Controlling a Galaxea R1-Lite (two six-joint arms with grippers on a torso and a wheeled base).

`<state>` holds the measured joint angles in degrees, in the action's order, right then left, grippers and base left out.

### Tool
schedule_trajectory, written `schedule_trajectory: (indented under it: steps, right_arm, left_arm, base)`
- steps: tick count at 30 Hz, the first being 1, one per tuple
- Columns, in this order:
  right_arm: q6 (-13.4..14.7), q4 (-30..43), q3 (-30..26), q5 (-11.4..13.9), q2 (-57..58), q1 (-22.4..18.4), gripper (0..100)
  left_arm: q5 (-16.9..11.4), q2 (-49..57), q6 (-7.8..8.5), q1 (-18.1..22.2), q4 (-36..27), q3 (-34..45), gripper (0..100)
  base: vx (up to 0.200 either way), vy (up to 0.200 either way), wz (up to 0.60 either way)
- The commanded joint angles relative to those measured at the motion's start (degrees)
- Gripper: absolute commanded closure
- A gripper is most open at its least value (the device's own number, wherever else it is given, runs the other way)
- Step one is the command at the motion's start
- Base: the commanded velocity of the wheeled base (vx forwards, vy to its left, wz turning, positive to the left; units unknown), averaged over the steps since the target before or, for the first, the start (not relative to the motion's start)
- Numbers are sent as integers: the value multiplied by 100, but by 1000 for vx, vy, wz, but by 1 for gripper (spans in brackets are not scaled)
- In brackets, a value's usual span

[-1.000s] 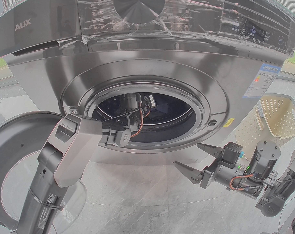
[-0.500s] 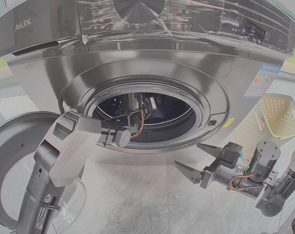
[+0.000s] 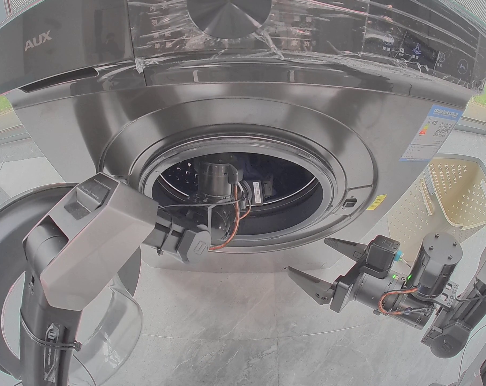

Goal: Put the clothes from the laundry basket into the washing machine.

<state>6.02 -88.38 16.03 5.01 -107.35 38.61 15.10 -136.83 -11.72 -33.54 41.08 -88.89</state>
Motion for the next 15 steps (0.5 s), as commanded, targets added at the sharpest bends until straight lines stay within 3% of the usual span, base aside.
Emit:
schedule_trajectory:
  steps: [1,2,3,6,15]
  right_arm:
    - [4,-4,-39,9,4,-2,0]
    - [4,-4,-39,9,4,-2,0]
    - [4,-4,-47,9,4,-2,0]
    - [4,-4,-47,18,4,-2,0]
    - [4,-4,-65,9,-5,-2,0]
  left_arm:
    - [-69,367,635,-276,1060,1287,0]
    - [-69,376,644,-276,1086,1304,0]
    - [-78,429,758,-267,1262,1594,0]
    - [-78,578,802,-259,1306,1911,0]
    - [-122,1009,794,-347,1613,2623,0]
  base:
    - [0,0,0]
    - [0,0,0]
    - [0,0,0]
    - [0,0,0]
    - [0,0,0]
